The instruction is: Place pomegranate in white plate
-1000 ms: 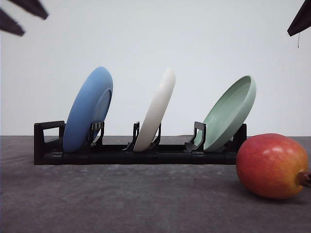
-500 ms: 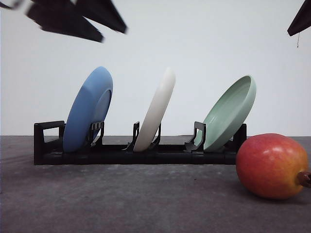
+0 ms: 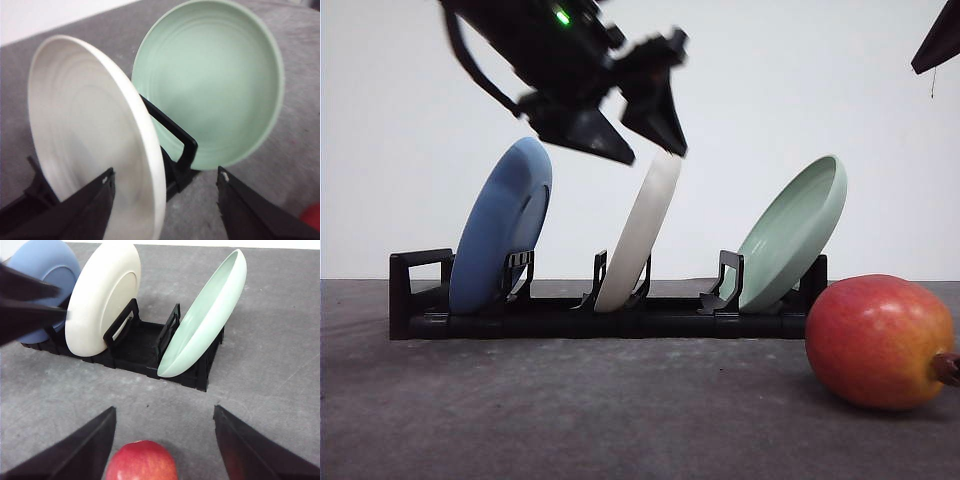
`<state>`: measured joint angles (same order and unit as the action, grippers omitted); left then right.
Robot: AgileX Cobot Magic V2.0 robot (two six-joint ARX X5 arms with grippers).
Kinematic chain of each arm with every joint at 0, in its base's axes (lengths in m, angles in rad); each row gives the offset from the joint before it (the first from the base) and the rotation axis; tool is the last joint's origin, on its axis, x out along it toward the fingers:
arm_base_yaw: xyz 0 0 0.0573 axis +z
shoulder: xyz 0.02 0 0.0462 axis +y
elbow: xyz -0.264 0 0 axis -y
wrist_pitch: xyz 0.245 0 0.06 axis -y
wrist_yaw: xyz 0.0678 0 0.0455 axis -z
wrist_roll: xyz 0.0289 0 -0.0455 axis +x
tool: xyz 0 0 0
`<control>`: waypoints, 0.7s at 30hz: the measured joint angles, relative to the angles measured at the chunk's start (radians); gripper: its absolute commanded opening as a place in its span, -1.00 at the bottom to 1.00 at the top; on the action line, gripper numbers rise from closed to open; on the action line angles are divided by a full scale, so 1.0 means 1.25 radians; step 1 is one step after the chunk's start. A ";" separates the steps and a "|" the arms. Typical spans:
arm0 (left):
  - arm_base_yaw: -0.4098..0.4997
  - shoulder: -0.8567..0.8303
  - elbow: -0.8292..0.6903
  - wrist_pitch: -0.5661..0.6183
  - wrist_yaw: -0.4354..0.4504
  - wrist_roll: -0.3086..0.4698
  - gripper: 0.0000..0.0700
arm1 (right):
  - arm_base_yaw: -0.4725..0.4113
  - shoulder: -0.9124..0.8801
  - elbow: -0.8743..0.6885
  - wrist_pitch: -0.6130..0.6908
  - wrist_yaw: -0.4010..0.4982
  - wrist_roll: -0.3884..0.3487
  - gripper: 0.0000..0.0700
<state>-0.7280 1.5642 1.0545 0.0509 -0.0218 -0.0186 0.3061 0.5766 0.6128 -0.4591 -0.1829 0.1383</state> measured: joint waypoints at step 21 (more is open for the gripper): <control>0.000 0.103 0.088 -0.038 -0.026 -0.064 -0.84 | 0.000 0.000 0.000 0.000 0.000 0.000 0.13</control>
<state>-0.7280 1.6932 1.1648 0.0029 -0.0544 -0.0984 0.3061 0.5766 0.6128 -0.4591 -0.1829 0.1383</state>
